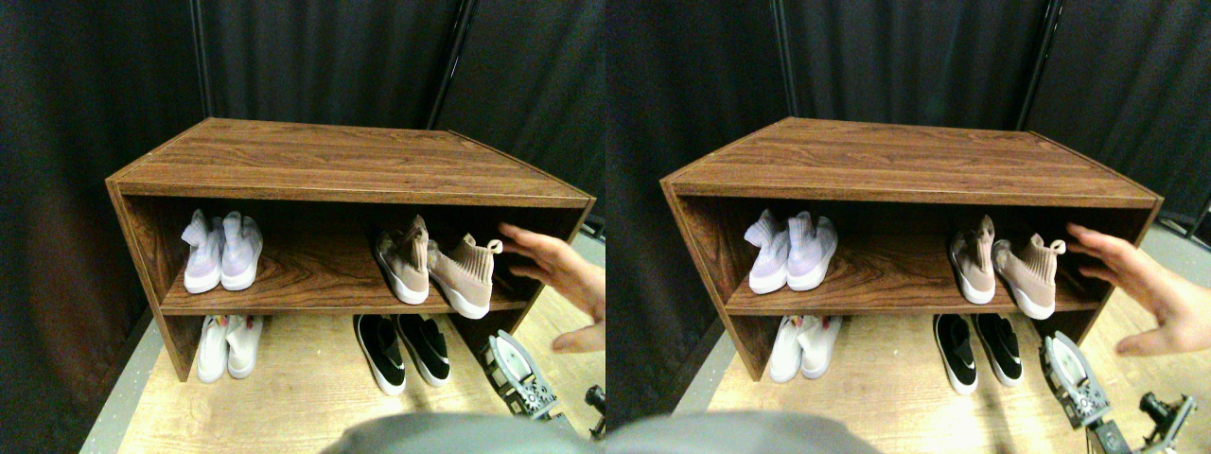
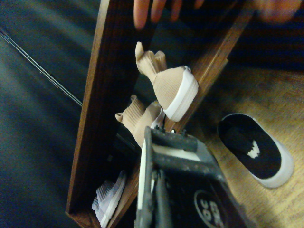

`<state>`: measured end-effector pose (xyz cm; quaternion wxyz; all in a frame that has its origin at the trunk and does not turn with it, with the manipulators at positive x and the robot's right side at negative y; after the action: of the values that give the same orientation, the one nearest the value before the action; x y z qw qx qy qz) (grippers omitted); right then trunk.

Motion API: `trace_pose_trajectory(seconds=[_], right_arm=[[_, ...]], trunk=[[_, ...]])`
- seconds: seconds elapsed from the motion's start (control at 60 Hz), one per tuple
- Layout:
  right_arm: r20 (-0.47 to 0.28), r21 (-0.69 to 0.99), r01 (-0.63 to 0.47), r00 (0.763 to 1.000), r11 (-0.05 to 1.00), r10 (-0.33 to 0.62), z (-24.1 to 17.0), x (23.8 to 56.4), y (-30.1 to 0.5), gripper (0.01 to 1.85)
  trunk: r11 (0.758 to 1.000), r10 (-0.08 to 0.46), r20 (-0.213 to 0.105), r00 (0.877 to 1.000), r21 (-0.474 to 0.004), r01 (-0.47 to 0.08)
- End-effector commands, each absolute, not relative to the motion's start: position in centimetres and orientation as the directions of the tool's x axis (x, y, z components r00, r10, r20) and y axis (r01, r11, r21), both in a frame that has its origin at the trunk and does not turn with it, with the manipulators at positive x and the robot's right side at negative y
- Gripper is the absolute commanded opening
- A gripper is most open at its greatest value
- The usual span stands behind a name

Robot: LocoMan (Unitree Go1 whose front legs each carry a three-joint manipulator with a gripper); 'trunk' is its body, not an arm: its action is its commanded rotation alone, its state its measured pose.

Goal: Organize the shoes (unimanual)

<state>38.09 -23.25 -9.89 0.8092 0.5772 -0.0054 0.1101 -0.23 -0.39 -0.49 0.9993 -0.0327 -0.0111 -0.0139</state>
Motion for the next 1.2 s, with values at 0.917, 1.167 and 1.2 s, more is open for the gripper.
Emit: trace_pose_trajectory(seconds=[0.917, 1.167, 1.2], right_arm=[[0.233, 0.951, -0.246, 0.968, 0.189, 0.089, -7.3, 37.3, -21.9, 1.54], [0.233, 0.946, -0.246, 0.969, 0.21, 0.082, -7.2, 38.0, -22.0, 1.55], [0.233, 0.947, -0.246, 0.969, 0.207, 0.087, -7.1, 38.1, -22.0, 1.54]], trunk=[[0.996, -0.044, 0.028, 0.999, -0.082, 0.046], [0.995, -0.043, 0.028, 0.999, -0.086, 0.046], [0.995, -0.043, 0.028, 0.999, -0.086, 0.046]])
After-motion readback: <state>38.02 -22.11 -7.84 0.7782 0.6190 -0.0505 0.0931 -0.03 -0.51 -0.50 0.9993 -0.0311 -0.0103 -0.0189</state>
